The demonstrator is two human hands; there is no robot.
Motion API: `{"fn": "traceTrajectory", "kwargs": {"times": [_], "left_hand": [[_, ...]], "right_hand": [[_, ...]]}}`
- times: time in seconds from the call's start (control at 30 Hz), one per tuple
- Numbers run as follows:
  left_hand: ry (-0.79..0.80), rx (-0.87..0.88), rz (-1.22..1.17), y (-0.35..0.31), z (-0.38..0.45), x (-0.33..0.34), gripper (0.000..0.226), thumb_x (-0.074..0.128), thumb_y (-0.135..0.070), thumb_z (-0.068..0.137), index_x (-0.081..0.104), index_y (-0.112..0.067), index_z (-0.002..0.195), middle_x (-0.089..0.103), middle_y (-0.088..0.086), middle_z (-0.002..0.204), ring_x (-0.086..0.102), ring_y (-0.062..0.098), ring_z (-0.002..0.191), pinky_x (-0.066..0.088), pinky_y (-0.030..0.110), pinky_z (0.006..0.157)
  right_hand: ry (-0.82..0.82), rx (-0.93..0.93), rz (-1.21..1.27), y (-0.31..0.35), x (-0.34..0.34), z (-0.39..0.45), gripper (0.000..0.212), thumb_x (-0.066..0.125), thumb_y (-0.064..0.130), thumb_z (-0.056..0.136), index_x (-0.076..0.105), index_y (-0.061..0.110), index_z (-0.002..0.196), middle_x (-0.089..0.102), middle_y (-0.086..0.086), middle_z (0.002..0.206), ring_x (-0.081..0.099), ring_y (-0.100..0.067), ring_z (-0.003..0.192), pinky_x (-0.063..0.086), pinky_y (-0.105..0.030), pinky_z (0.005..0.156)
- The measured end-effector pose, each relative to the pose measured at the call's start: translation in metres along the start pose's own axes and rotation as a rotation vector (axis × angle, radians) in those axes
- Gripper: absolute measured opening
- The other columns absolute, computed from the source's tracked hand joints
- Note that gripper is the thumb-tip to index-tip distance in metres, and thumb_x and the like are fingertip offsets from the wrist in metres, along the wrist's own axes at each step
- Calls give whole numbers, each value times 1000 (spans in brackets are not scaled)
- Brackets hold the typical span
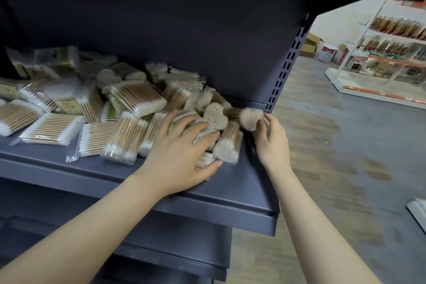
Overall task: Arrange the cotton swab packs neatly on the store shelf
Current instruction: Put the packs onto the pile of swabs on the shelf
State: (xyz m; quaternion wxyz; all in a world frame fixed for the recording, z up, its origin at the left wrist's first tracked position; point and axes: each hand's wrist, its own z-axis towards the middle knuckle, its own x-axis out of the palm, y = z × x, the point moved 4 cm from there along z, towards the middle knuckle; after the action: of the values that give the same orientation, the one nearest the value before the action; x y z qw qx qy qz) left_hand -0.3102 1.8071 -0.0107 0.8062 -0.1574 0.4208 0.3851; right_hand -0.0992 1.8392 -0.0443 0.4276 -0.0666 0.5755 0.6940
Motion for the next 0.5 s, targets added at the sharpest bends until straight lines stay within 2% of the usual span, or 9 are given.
{"fn": "traceTrajectory", "kwargs": {"times": [0.1,0.27,0.37,0.5], "left_hand": [[71,31,4,5,-2,2,60,48,-62,75,66,-21,114,63,7,117,54,31,112,32,49,100],[63,70,19,9,1,1,61,50,-65,71,68,-22,110,65,7,113,57,33,108,28,52,102],[63,99,20,13,2,2,64,48,-68,70,69,-23,109,66,7,112,58,32,107,26,53,103],[62,140,-23,19,3,3,68,47,-72,68,67,-23,111,64,8,115,51,32,109,26,48,102]], "right_hand": [[7,7,16,2,5,3,51,30,44,91,47,17,131,53,-9,131,46,-28,120,36,-41,101],[-45,67,154,10,19,3,42,36,37,96,47,17,131,55,-7,130,49,-25,120,36,-30,94],[-90,92,212,18,26,1,44,36,39,93,50,14,127,58,-8,125,52,-27,116,37,-31,92],[-151,122,247,23,28,-2,34,38,28,98,51,13,126,60,-8,122,52,-28,115,35,-26,83]]}}
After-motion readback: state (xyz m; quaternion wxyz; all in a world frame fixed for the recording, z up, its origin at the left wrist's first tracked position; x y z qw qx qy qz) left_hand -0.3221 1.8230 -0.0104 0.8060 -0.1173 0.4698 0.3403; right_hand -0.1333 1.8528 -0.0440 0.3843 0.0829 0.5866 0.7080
